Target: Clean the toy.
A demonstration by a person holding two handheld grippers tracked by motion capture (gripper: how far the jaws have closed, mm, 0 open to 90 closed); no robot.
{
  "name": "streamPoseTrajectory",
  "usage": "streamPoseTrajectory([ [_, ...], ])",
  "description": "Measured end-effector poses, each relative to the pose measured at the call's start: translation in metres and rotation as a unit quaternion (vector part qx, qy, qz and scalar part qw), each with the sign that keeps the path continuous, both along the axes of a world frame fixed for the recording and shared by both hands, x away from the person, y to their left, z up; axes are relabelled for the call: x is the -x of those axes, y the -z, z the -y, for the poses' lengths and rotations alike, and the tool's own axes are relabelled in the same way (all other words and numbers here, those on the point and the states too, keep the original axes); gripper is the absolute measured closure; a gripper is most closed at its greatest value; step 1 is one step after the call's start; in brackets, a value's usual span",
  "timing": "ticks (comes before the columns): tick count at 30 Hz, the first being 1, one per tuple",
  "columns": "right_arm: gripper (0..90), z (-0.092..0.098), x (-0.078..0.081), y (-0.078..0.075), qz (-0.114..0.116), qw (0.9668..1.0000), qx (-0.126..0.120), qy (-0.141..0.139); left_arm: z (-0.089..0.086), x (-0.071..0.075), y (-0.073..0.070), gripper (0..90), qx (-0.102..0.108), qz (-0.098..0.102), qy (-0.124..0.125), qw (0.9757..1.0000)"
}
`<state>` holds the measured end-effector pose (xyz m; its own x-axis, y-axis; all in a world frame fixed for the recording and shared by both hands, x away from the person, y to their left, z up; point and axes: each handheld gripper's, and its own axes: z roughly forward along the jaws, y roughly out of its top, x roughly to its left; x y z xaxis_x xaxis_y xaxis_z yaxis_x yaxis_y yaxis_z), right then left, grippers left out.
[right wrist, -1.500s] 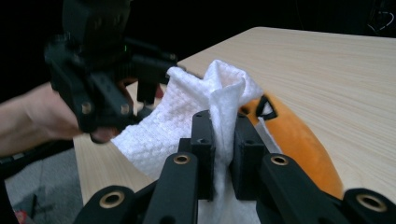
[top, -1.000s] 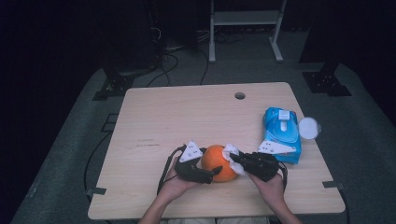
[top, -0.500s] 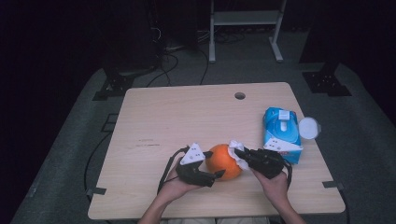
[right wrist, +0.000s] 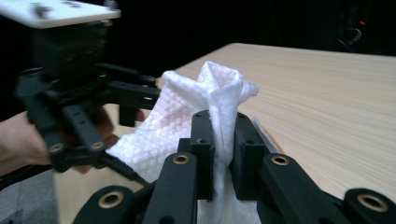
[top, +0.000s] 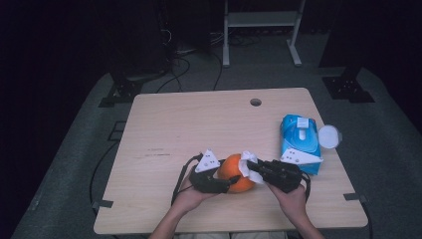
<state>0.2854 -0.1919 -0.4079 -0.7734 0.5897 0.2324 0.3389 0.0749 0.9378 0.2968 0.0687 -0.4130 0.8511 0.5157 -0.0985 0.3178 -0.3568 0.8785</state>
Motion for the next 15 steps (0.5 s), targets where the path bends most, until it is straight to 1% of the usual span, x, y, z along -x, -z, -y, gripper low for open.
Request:
streamPoseTrajectory([
  [2, 80.0, -0.003, 0.005, -0.002, 0.012, 0.9999, 0.01, -0.006, -0.002, 0.003, -0.002, 33.5, 0.006, -0.02, 0.004, 0.9998],
  [3, 80.0, -0.003, 0.004, -0.002, 0.012, 0.9998, 0.012, -0.006, -0.002, 0.004, -0.003, 33.1, 0.009, -0.023, 0.008, 0.9997],
  [5, 79.9, -0.001, 0.001, 0.001, 0.005, 0.9999, 0.012, -0.002, -0.001, 0.005, -0.002, 29.0, 0.007, -0.02, 0.02, 0.9996],
  [7, 80.0, 0.002, -0.004, 0.007, 0.0, 0.9998, 0.018, 0.007, -0.004, 0.003, -0.001, 22.7, 0.016, -0.022, 0.039, 0.9989],
  [8, 79.9, 0.003, -0.005, 0.008, -0.001, 0.9998, 0.019, 0.01, -0.005, 0.001, -0.001, 20.0, 0.023, -0.018, 0.047, 0.9984],
  [9, 79.9, 0.005, -0.007, 0.009, -0.008, 0.9998, 0.011, 0.012, -0.006, 0.0, 0.0, 17.3, 0.024, -0.009, 0.048, 0.9985],
  [10, 79.9, 0.007, -0.008, 0.009, -0.009, 0.9998, 0.01, 0.013, -0.005, -0.002, 0.001, 15.8, 0.015, 0.0, 0.037, 0.9992],
  [11, 79.9, 0.007, -0.008, 0.009, -0.008, 0.9998, 0.013, 0.014, -0.004, -0.004, 0.003, 15.6, 0.007, 0.004, 0.033, 0.9994],
  [12, 80.0, 0.006, -0.007, 0.008, -0.007, 0.9998, 0.012, 0.012, -0.002, -0.004, 0.006, 15.9, 0.006, 0.007, 0.029, 0.9995],
  [13, 80.2, 0.003, -0.005, 0.007, -0.005, 0.9998, 0.013, 0.012, -0.001, -0.003, 0.008, 19.8, 0.003, 0.013, 0.024, 0.9996],
  [14, 80.5, 0.001, -0.002, 0.006, 0.003, 0.9998, 0.016, 0.011, 0.001, -0.002, 0.01, 23.9, 0.001, 0.025, 0.01, 0.9996],
  [15, 80.6, -0.002, 0.002, 0.003, 0.017, 0.9997, 0.018, 0.008, 0.003, -0.001, 0.01, 26.8, 0.004, 0.028, -0.001, 0.9996],
])
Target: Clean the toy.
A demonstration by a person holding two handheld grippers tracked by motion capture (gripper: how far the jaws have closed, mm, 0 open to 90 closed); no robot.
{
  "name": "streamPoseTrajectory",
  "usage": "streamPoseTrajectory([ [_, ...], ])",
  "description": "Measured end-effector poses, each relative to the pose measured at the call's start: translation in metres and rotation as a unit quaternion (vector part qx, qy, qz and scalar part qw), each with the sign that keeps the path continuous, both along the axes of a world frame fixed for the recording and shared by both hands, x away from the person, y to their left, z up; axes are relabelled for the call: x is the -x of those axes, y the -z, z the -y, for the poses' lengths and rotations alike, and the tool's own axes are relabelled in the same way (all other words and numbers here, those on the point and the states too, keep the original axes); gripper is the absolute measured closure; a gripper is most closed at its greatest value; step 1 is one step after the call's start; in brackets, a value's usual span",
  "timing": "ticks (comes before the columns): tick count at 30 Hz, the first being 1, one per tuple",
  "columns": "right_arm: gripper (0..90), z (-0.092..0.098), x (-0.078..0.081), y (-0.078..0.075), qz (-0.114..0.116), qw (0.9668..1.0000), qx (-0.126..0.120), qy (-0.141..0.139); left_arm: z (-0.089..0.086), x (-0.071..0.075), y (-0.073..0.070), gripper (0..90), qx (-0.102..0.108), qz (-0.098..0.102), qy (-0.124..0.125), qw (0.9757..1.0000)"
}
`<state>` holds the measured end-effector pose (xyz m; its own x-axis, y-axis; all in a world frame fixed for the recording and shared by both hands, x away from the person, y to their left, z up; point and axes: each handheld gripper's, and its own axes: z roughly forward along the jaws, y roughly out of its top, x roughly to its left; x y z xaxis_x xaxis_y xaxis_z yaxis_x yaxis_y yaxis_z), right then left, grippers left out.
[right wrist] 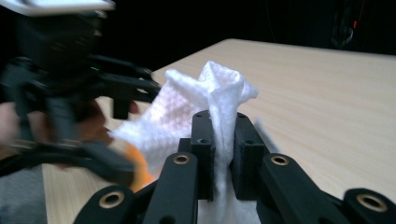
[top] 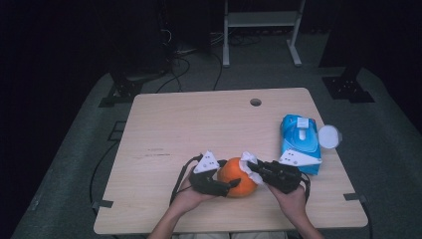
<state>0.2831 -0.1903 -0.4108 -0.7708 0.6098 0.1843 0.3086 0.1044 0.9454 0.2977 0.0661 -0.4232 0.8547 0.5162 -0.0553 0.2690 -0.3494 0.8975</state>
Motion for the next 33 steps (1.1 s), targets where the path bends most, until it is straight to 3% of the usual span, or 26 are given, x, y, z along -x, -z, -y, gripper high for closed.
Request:
streamPoseTrajectory([
  [2, 80.6, -0.007, 0.007, -0.007, 0.018, 0.9995, 0.002, -0.026, 0.002, 0.002, -0.003, 30.9, -0.001, 0.002, -0.006, 1.0],
  [4, 80.4, -0.015, 0.011, -0.01, 0.033, 0.9984, 0.039, -0.023, 0.003, 0.004, -0.004, 32.1, -0.008, 0.001, 0.006, 1.0],
  [6, 80.4, -0.009, 0.005, -0.007, 0.025, 0.9991, 0.031, -0.016, 0.0, 0.007, -0.005, 32.2, -0.005, -0.011, 0.032, 0.9994],
  [9, 80.3, 0.004, -0.002, -0.003, 0.011, 0.9997, 0.019, 0.007, -0.003, 0.005, -0.005, 27.1, -0.003, -0.013, 0.061, 0.9981],
  [11, 80.3, 0.006, -0.003, -0.002, 0.004, 0.9998, 0.015, 0.008, -0.002, 0.002, -0.004, 20.4, 0.004, -0.013, 0.054, 0.9984],
  [14, 80.3, -0.001, 0.0, -0.003, 0.009, 0.9997, 0.019, -0.011, 0.003, -0.003, 0.004, 10.7, -0.007, -0.016, 0.054, 0.9984],
  [17, 80.3, -0.01, 0.005, -0.007, 0.025, 0.9987, 0.038, -0.022, 0.003, 0.001, 0.003, 24.5, -0.013, -0.003, 0.038, 0.9992],
  [19, 80.3, -0.006, 0.003, -0.008, 0.026, 0.999, 0.034, -0.014, 0.001, 0.001, -0.003, 30.9, 0.002, -0.02, 0.019, 0.9996],
  [22, 80.4, 0.006, -0.002, -0.006, 0.01, 0.9996, 0.026, 0.004, 0.0, 0.002, -0.008, 32.2, 0.002, -0.027, -0.004, 0.9996],
  [26, 80.4, -0.001, 0.005, -0.007, 0.019, 0.9992, 0.03, -0.02, 0.001, 0.001, -0.005, 31.0, 0.013, -0.045, -0.016, 0.9988],
  [29, 80.3, -0.011, 0.006, -0.008, 0.032, 0.998, 0.048, -0.025, 0.001, 0.0, -0.004, 18.3, 0.009, -0.049, 0.003, 0.9987],
  [31, 80.2, -0.007, -0.001, -0.004, 0.017, 0.999, 0.036, -0.021, 0.001, 0.001, -0.001, 13.8, -0.006, -0.031, 0.02, 0.9993],
  [33, 80.2, 0.0, -0.007, 0.0, 0.009, 0.9995, 0.028, -0.006, 0.002, 0.003, 0.002, 16.4, -0.02, -0.015, 0.02, 0.9995],
])
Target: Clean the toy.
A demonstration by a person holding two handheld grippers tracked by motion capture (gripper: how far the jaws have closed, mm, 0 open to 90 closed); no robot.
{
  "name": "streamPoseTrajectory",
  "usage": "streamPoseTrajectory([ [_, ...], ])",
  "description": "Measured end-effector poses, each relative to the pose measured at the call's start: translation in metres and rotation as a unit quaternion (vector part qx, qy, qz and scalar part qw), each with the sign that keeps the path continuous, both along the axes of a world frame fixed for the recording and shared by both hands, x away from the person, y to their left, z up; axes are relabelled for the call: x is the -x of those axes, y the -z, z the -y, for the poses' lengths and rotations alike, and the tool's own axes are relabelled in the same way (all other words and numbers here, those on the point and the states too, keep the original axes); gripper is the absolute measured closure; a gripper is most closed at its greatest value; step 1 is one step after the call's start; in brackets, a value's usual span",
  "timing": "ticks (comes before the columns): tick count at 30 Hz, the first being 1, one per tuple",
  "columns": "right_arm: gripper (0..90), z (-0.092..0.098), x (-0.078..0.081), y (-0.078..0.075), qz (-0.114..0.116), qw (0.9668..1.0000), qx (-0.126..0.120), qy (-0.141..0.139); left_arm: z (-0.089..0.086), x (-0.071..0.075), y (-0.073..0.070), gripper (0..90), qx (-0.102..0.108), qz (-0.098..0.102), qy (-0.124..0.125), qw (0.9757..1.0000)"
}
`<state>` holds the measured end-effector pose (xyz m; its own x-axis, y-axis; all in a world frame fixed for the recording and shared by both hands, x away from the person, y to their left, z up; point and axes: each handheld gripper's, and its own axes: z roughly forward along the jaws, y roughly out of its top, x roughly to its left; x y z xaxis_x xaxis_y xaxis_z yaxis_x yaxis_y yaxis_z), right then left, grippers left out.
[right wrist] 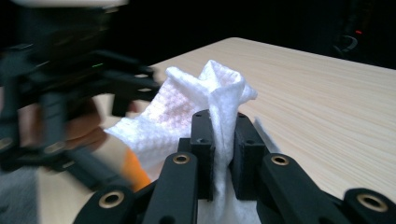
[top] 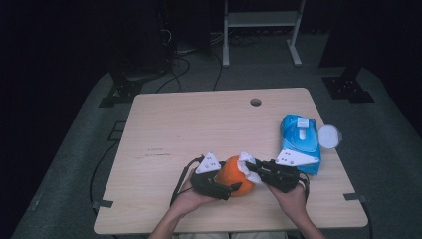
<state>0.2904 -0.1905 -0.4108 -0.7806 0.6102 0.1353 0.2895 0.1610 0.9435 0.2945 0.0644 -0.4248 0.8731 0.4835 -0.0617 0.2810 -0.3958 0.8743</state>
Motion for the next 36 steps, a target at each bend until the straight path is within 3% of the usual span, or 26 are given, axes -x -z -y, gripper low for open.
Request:
streamPoseTrajectory([
  [2, 80.2, 0.006, -0.003, 0.002, -0.007, 0.9999, -0.009, 0.009, 0.002, 0.002, 0.0, 26.5, -0.007, 0.02, -0.006, 0.9998],
  [6, 80.5, -0.003, 0.01, -0.004, 0.012, 0.9999, -0.004, -0.004, 0.005, 0.003, 0.002, 34.7, -0.004, 0.026, -0.021, 0.9995],
  [8, 80.5, -0.018, 0.017, -0.008, 0.028, 0.999, 0.015, -0.032, 0.009, 0.007, 0.003, 35.9, -0.009, 0.032, -0.015, 0.9993],
  [9, 80.5, -0.026, 0.02, -0.01, 0.044, 0.9977, 0.038, -0.033, 0.009, 0.008, 0.002, 36.5, -0.015, 0.038, -0.015, 0.999],
  [11, 80.6, -0.027, 0.017, -0.01, 0.051, 0.9973, 0.048, -0.024, 0.008, 0.008, 0.002, 37.1, -0.015, 0.038, -0.012, 0.9991],
  [13, 80.5, -0.017, 0.011, -0.009, 0.042, 0.9985, 0.034, -0.007, 0.005, 0.008, 0.004, 37.3, -0.008, 0.035, -0.011, 0.9993],
  [17, 80.5, -0.001, 0.008, -0.007, 0.027, 0.9988, 0.032, 0.025, 0.002, 0.006, 0.005, 36.2, -0.006, 0.03, -0.003, 0.9995],
  [20, 80.9, -0.006, 0.016, -0.007, 0.032, 0.9988, 0.036, 0.01, 0.004, 0.008, 0.007, 35.0, -0.009, 0.03, 0.004, 0.9995],
  [22, 80.9, -0.019, 0.023, -0.009, 0.039, 0.9982, 0.042, -0.016, 0.005, 0.01, 0.007, 34.8, -0.02, 0.037, 0.016, 0.999],
  [23, 80.9, -0.028, 0.025, -0.011, 0.044, 0.997, 0.056, -0.03, 0.006, 0.011, 0.007, 34.8, -0.026, 0.04, 0.021, 0.9986],
  [25, 81.0, -0.036, 0.023, -0.013, 0.05, 0.9956, 0.074, -0.027, 0.006, 0.015, 0.009, 34.8, -0.036, 0.053, 0.028, 0.9976],
  [31, 80.9, -0.011, 0.0, -0.012, 0.009, 0.9989, 0.041, 0.019, 0.006, 0.017, 0.009, 34.9, -0.038, 0.063, 0.034, 0.9967],
  [34, 80.9, 0.005, 0.0, -0.005, -0.012, 0.9988, 0.036, 0.032, -0.001, 0.011, 0.009, 31.7, -0.015, 0.045, 0.007, 0.9988],
  [36, 81.1, 0.01, 0.003, -0.003, -0.017, 0.9988, 0.034, 0.031, -0.004, 0.006, 0.009, 26.4, -0.002, 0.022, -0.005, 0.9997],
])
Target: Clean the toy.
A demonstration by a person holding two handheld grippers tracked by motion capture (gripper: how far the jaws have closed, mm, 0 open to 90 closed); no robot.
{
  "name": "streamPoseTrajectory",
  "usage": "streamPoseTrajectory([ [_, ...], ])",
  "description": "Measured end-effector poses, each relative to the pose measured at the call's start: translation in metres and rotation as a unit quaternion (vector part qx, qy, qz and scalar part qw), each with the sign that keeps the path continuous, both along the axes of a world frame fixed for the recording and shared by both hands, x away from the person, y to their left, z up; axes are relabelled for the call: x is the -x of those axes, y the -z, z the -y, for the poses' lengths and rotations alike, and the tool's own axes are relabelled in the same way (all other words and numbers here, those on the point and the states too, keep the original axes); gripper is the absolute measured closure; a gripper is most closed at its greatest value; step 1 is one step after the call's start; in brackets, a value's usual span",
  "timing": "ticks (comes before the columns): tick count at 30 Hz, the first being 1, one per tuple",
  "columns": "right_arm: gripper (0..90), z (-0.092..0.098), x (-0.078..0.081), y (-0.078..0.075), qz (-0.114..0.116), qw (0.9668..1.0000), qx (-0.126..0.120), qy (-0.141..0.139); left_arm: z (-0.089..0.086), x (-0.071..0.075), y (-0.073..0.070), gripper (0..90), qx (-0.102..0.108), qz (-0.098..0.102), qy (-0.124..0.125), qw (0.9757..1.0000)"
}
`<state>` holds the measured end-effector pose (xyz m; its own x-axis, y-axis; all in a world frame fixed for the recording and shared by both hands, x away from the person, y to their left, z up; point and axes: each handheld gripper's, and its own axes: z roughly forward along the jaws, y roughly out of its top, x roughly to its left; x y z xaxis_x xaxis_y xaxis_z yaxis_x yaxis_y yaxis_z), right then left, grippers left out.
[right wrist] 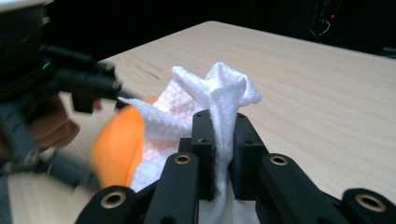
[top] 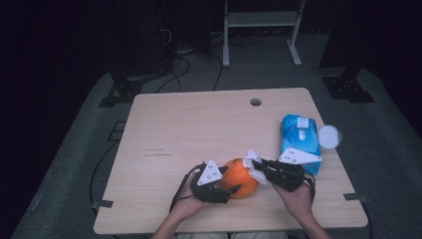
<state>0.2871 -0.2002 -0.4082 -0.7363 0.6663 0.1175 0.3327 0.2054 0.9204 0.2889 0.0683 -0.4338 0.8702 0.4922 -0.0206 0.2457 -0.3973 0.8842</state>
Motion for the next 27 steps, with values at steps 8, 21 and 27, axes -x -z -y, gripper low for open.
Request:
streamPoseTrajectory([
  [8, 81.1, -0.027, 0.02, -0.008, 0.036, 0.9976, 0.017, -0.057, 0.006, 0.004, 0.003, 30.8, -0.003, 0.004, 0.002, 1.0],
  [21, 81.2, -0.009, -0.006, -0.004, -0.005, 0.9997, 0.005, -0.025, 0.01, 0.013, 0.005, 30.2, -0.035, 0.048, 0.037, 0.9976],
  [27, 81.4, 0.0, 0.001, -0.002, -0.009, 0.9996, 0.006, -0.025, 0.002, 0.007, 0.003, 31.0, -0.016, 0.019, 0.008, 0.9997],
])
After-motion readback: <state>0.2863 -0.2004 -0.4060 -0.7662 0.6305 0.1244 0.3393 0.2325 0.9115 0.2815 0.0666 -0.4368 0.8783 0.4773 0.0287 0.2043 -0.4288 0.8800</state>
